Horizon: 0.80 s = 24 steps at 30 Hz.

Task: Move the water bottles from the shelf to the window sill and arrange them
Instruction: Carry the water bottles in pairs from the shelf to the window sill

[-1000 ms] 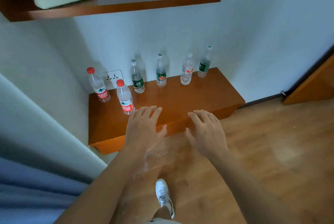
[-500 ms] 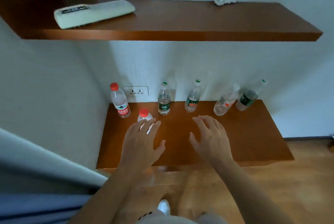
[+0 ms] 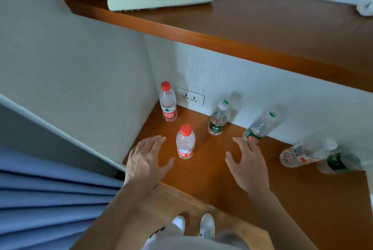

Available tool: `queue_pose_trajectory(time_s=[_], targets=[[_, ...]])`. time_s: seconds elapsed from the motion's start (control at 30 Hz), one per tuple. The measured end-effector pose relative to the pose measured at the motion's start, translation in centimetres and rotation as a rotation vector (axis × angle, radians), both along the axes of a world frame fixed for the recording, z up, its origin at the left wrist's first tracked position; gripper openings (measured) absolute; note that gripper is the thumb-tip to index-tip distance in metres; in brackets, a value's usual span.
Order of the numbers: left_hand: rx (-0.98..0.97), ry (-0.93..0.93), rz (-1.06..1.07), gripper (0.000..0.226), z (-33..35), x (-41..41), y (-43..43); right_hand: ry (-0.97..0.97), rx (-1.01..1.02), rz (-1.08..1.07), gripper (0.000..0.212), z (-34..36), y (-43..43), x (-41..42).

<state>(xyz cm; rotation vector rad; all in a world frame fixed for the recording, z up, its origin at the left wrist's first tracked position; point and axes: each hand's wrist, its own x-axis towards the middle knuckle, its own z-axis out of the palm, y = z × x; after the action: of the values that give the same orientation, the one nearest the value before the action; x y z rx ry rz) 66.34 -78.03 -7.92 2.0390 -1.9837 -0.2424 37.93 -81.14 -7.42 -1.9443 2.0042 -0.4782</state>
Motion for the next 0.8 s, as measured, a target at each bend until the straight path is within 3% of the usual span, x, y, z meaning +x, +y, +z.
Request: queue_pose_trajectory(time_s=[0.2, 0.4, 0.57, 0.8], targets=[[-0.030, 0.169, 0.103, 0.084, -3.4, -2.7, -2.4, -0.170, 0.094, 0.002, 0.056, -2.3, -5.1, -0.6], [-0.021, 0.368, 0.215, 0.106, -7.4, -4.9, -4.1, -0.386, 0.154, -0.061, 0.078, -5.0, -8.2, 0.5], [-0.074, 0.532, 0.234, 0.093, -8.1, -6.1, -4.8, -0.590, 0.181, -0.121, 0.097, -6.4, -11.1, 1.5], [0.002, 0.660, 0.274, 0.086, -8.1, -6.7, -6.9, -0.743, 0.204, -0.162, 0.097, -7.6, -13.8, 3.0]])
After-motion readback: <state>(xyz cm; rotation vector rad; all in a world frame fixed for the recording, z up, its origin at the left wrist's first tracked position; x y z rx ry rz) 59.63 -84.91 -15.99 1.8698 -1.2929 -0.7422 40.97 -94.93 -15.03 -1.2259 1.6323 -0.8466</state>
